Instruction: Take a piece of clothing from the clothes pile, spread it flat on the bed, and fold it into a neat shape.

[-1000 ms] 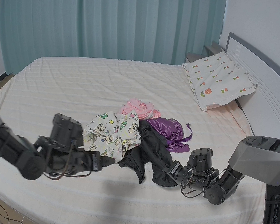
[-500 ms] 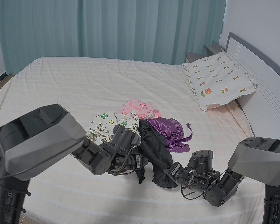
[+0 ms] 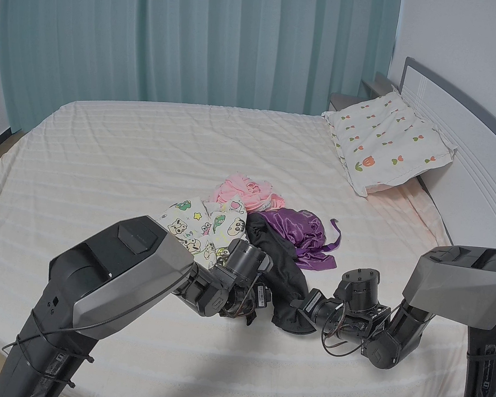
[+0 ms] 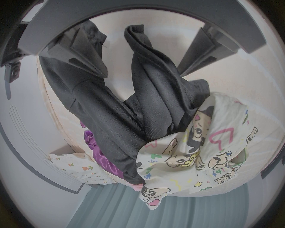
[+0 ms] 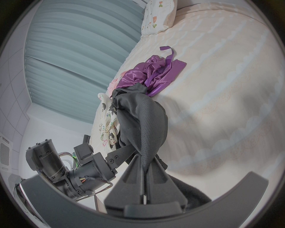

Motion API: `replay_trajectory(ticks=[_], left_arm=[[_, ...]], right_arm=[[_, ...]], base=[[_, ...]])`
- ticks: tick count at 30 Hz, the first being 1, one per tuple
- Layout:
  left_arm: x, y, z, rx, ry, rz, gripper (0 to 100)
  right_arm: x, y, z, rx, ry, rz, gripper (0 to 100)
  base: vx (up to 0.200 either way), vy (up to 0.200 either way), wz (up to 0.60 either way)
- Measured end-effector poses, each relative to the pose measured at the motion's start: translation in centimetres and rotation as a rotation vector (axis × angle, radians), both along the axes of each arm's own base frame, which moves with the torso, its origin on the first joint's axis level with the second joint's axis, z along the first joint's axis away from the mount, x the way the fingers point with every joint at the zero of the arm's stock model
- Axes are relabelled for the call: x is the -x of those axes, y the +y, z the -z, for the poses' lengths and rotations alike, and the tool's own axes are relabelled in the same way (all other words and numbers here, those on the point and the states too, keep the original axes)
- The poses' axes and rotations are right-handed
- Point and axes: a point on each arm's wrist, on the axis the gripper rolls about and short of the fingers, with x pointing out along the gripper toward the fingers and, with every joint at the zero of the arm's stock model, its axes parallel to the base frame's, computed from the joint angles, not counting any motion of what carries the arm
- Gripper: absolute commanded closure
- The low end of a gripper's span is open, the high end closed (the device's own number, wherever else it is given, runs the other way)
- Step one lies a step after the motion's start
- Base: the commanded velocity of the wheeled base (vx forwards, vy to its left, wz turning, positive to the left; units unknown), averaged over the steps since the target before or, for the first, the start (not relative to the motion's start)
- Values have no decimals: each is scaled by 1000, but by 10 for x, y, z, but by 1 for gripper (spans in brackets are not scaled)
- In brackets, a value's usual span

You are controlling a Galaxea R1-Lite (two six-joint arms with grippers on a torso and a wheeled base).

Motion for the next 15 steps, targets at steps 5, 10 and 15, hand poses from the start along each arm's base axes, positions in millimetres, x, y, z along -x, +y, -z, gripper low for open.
replay_trajectory(ticks=[5,10,15], left_arm=[[-2,2,8,2,17,-21,100],[6,10,8,26,60,-64,100],[17,21,-12,74,75,-69,100]], right_arm=[[1,0,0,-4,-3,1,100],[5,-1,-6,-42,-63,-13,100],[16,0,-18,-115,-166,-65,100]], base=[[0,0,0],[0,0,0],[0,0,0]])
